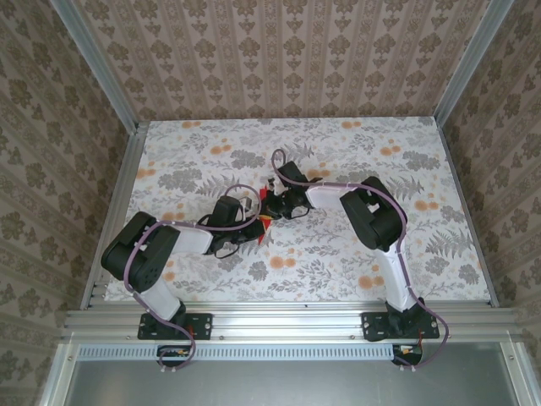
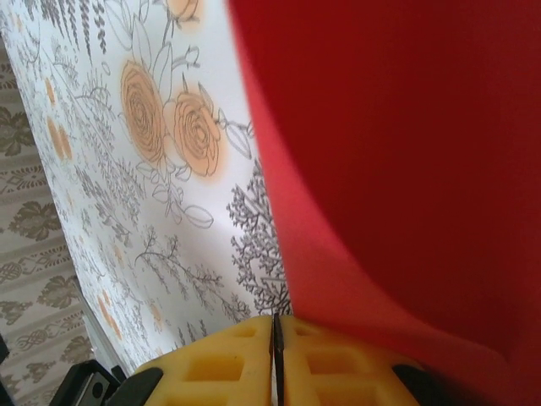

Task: Fold a paper plane with a square sheet of paper (pick it up from the middle)
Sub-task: Fold the wing for the fifth time at the center of the table.

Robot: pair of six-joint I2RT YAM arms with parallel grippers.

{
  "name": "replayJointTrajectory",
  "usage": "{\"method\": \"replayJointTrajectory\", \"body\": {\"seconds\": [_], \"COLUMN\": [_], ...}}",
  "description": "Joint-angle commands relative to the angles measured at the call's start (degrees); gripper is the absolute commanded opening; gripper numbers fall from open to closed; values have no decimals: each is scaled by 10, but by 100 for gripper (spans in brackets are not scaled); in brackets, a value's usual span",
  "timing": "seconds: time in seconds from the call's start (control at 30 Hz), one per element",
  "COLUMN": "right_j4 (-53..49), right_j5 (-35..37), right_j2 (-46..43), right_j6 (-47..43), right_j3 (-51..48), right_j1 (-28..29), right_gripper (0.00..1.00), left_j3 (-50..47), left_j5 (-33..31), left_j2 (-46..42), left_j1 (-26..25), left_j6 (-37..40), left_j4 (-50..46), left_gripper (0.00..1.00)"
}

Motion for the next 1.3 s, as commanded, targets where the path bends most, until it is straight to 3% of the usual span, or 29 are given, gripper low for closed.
{"method": "replayJointTrajectory", "body": {"seconds": [0.0,1.13,1.27], "right_j4": [-17,-119,-117], "right_j5": [53,126,112], "right_j2": [36,162,140], "right_j6": [-14,-5,-5], "right_j3": [36,274,284], "right_j1": [-28,-71,-70], "right_gripper": [12,12,12], "left_j3": [-22,-47,-45], "left_j5": [33,38,32], "left_j2": [9,-2,-5], "left_j1": [-2,-2,-2], "left_j6": [31,56,56], "left_j4": [-110,-131,-135], "left_gripper": [1,1,1]}}
